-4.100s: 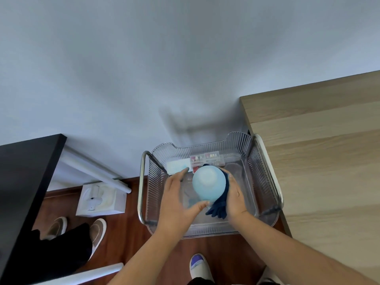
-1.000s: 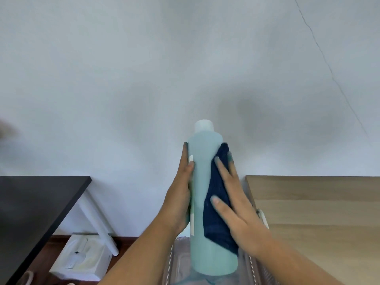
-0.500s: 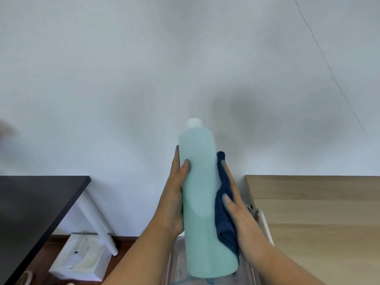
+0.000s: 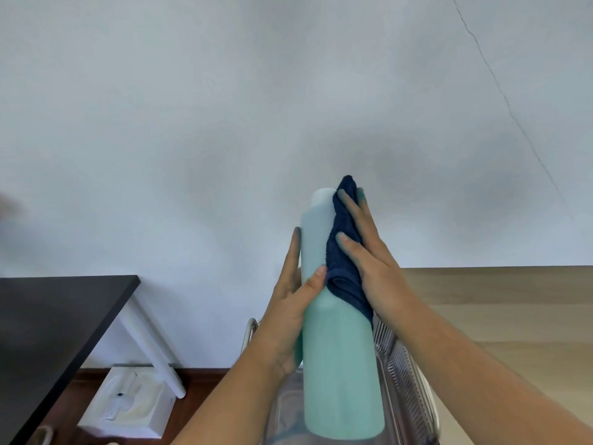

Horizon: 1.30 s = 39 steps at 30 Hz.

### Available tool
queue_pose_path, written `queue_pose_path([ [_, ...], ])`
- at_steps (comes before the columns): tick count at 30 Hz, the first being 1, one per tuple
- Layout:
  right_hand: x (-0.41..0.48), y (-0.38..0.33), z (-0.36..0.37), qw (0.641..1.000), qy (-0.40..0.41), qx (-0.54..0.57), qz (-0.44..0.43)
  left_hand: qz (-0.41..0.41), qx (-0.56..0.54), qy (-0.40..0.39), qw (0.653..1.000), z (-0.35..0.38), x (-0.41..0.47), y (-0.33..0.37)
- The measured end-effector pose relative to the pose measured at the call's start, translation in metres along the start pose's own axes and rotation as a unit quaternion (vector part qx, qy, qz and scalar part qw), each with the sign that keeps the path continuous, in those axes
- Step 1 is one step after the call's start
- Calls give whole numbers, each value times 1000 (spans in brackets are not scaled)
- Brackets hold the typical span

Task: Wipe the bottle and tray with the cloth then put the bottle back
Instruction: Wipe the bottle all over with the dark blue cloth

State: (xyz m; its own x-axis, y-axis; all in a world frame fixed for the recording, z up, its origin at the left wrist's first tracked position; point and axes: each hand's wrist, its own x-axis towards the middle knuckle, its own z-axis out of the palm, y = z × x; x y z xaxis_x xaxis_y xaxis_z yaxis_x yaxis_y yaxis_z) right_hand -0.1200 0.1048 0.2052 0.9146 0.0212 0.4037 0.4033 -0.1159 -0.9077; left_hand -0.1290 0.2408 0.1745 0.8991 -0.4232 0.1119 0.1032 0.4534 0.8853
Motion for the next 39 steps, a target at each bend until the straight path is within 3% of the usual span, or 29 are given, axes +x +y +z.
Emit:
queue_pose_path([
  [9, -54, 0, 16, 986, -58, 152, 21, 81, -31, 38, 996, -6, 11, 19],
  [11, -66, 1, 17, 990, -54, 126, 16, 91, -10, 49, 995, -5, 11, 17],
  [16, -61, 3, 12, 997, -27, -63, -30, 76, 102, 39, 991, 0, 11, 16],
  [19, -39, -1, 8, 991, -22, -119, -59, 39, 71, 4, 997, 1, 10, 14],
  [28, 4, -7, -2, 1000, 17, 16, -9, 5, -21, -21, 1000, 2, 2, 8],
  [33, -35, 4, 10, 988, -66, 133, 53, 76, -28, 1, 997, -2, 10, 24],
  [39, -55, -8, 12, 998, -59, 20, -32, 101, 56, 30, 993, -4, 17, 30],
])
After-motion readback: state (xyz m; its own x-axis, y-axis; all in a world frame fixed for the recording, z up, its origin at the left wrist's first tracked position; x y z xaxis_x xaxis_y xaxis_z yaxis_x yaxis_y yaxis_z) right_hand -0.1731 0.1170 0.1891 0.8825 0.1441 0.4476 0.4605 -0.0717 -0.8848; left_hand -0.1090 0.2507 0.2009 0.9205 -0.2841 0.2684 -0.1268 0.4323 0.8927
